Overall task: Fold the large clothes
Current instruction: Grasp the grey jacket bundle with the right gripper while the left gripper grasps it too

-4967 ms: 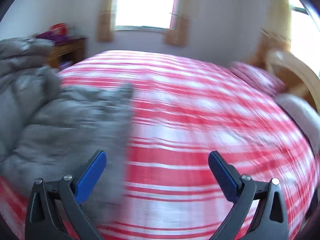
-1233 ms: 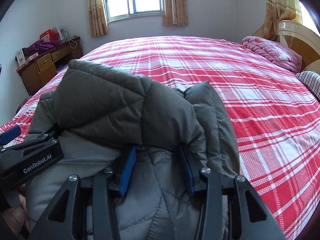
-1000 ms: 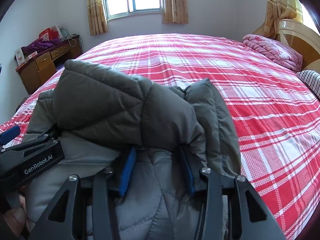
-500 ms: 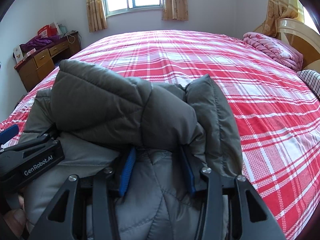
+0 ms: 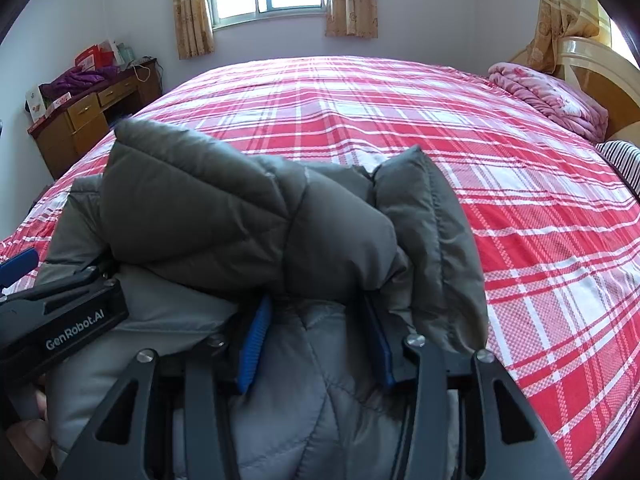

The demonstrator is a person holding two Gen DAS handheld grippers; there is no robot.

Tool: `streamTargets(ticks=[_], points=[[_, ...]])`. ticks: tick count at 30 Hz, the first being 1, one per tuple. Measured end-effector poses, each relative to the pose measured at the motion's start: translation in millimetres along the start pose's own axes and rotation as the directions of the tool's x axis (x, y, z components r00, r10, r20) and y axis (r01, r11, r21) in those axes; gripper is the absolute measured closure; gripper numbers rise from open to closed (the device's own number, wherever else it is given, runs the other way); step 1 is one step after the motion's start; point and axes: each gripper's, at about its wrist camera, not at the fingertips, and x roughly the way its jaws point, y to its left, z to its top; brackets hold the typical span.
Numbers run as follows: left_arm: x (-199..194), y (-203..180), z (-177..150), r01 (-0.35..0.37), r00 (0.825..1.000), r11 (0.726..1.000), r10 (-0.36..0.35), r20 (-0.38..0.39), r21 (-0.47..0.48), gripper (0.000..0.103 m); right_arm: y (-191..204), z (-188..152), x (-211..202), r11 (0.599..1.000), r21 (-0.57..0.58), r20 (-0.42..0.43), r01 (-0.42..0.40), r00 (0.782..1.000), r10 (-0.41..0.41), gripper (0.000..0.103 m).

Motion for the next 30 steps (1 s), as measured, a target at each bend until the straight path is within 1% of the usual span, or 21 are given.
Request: streamTargets(ticks=[3,4,5,6,7,8,9,10,12,13,15,18,22,24,25,28,30], points=[[-15,12,0,0.064,0.998,0.998,-0.064,-0.013,0.021,0.001,-1,0,-2,1.000,0.004,0.002,-0.009,1.000,0.009,0.054],[-24,19,-2,0.068,0.998,0.998,-0.068,0.001,0.014,0.001,-3,1,-4,1.000,0.003,0.002,-0.018,1.000,0.018,0.053],[-33,28,-5,0.070,0.997,0.998,-0.070,0.021,0.003,0.001,-6,1,-7,1.000,0.002,0.005,-0.031,0.999,0.031,0.049],[-40,36,-9,0.085,0.996,0.996,-0.085,0.028,0.002,0.001,-9,0,-12,0.999,0.001,0.012,-0.041,0.999,0.041,0.041],[-43,43,-15,0.101,0.995,0.995,-0.101,0.021,0.008,0.001,-11,-2,-19,0.999,0.000,0.027,-0.038,0.999,0.038,0.037],[-44,46,-19,0.109,0.994,0.994,-0.109,0.013,0.009,0.001,-13,-7,-30,1.000,0.002,0.054,-0.020,0.998,0.020,0.024],[-44,51,-24,0.120,0.993,0.993,-0.120,0.004,0.005,0.001,-15,-11,-40,1.000,0.009,0.075,-0.006,0.997,0.005,0.015],[-45,59,-30,0.142,0.990,0.990,-0.142,0.001,-0.011,0.001,-17,-14,-45,1.000,0.016,0.087,-0.002,0.996,0.001,0.014],[-44,69,-39,0.199,0.980,0.979,-0.199,0.001,-0.045,0.001,-29,-27,-58,0.999,0.049,0.101,-0.010,0.995,0.005,0.014],[-40,71,-42,0.226,0.974,0.972,-0.227,-0.016,-0.065,0.001,-34,-30,-58,0.998,0.066,0.094,-0.016,0.996,0.009,0.014],[-35,74,-45,0.260,0.964,0.961,-0.263,-0.029,-0.091,0.001,-47,-38,-55,0.991,0.118,0.066,-0.056,0.997,0.048,0.014],[-31,70,-49,0.275,0.960,0.958,-0.279,-0.036,-0.080,0.001,-54,-43,-53,0.985,0.148,0.063,-0.085,0.995,0.077,0.014],[-28,69,-54,0.302,0.953,0.951,-0.304,-0.019,-0.069,0.001,-60,-48,-40,0.967,0.199,0.033,-0.161,0.987,0.158,0.012],[-29,69,-57,0.317,0.948,0.945,-0.319,-0.010,-0.073,0.001,-59,-49,-40,0.965,0.190,0.027,-0.180,0.984,0.178,0.016],[-29,68,-57,0.320,0.947,0.945,-0.321,-0.008,-0.072,0.001,-59,-50,-40,0.961,0.187,0.031,-0.204,0.979,0.202,0.020],[-32,62,-58,0.325,0.946,0.944,-0.326,0.003,-0.057,0.001,-55,-54,-41,0.955,0.184,0.043,-0.234,0.972,0.230,0.024],[-33,59,-57,0.338,0.941,0.940,-0.338,0.006,-0.045,0.001,-54,-55,-43,0.953,0.173,0.059,-0.248,0.969,0.241,0.031]])
